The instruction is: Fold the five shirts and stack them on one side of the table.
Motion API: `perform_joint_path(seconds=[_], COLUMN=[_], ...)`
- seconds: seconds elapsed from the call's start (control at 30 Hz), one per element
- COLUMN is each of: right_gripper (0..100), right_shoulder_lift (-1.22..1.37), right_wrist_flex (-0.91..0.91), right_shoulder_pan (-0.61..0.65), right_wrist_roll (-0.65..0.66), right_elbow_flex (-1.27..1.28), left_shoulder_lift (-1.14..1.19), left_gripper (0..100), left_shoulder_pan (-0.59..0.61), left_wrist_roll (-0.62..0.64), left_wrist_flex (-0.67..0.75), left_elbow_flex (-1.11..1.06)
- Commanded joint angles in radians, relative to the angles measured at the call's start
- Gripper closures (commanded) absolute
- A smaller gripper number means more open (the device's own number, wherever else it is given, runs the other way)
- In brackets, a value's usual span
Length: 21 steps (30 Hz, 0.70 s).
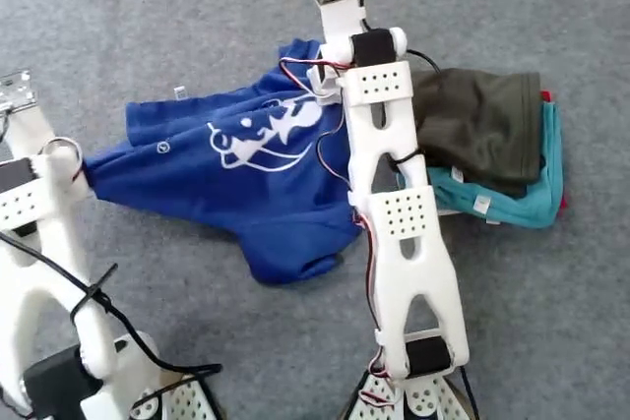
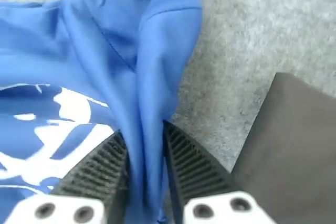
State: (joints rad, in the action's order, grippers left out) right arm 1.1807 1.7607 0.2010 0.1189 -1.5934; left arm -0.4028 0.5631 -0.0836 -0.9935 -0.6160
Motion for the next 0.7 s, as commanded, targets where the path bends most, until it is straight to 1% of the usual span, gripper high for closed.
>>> perform_joint_path(seconds=[0.0, 0.1, 0.2, 0.3, 0.4, 0.43, 0.5, 0.57, 0.67], right_gripper=[98.4, 98.4, 98.4, 98.4, 98.4, 98.4, 98.4, 98.4, 98.4], right_shoulder_lift=[-0.074, -0.081, -0.139, -0.286, -0.513, -0.596, -0.751, -0.86, -0.92], right_wrist_flex=[0.008, 0.008, 0.009, 0.009, 0.008, 0.006, 0.003, -0.02, -0.087], right_shoulder_pan=[-0.021, -0.014, 0.018, 0.075, 0.138, 0.157, 0.187, 0.207, 0.219], right_wrist_roll=[0.017, 0.025, 0.041, 0.101, 0.155, 0.172, 0.195, 0.212, 0.235], right_elbow_flex=[-0.076, -0.033, 0.101, 0.349, 0.631, 0.71, 0.837, 0.947, 1.066], left_shoulder_lift=[0.005, 0.035, 0.101, 0.195, 0.305, 0.344, 0.416, 0.476, 0.554], left_gripper=[97, 97, 97, 97, 97, 97, 97, 97, 97], left_shoulder_pan=[0.108, 0.199, 0.26, 0.302, 0.348, 0.366, 0.41, 0.412, 0.294], left_wrist_roll=[-0.017, -0.044, -0.086, -0.104, -0.094, -0.043, 0.101, 0.117, 0.118], left_wrist_flex=[0.0, -0.066, -0.092, -0.095, -0.123, -0.13, -0.135, -0.172, -0.245], left_elbow_flex=[0.096, 0.194, 0.246, 0.312, 0.423, 0.461, 0.521, 0.567, 0.579])
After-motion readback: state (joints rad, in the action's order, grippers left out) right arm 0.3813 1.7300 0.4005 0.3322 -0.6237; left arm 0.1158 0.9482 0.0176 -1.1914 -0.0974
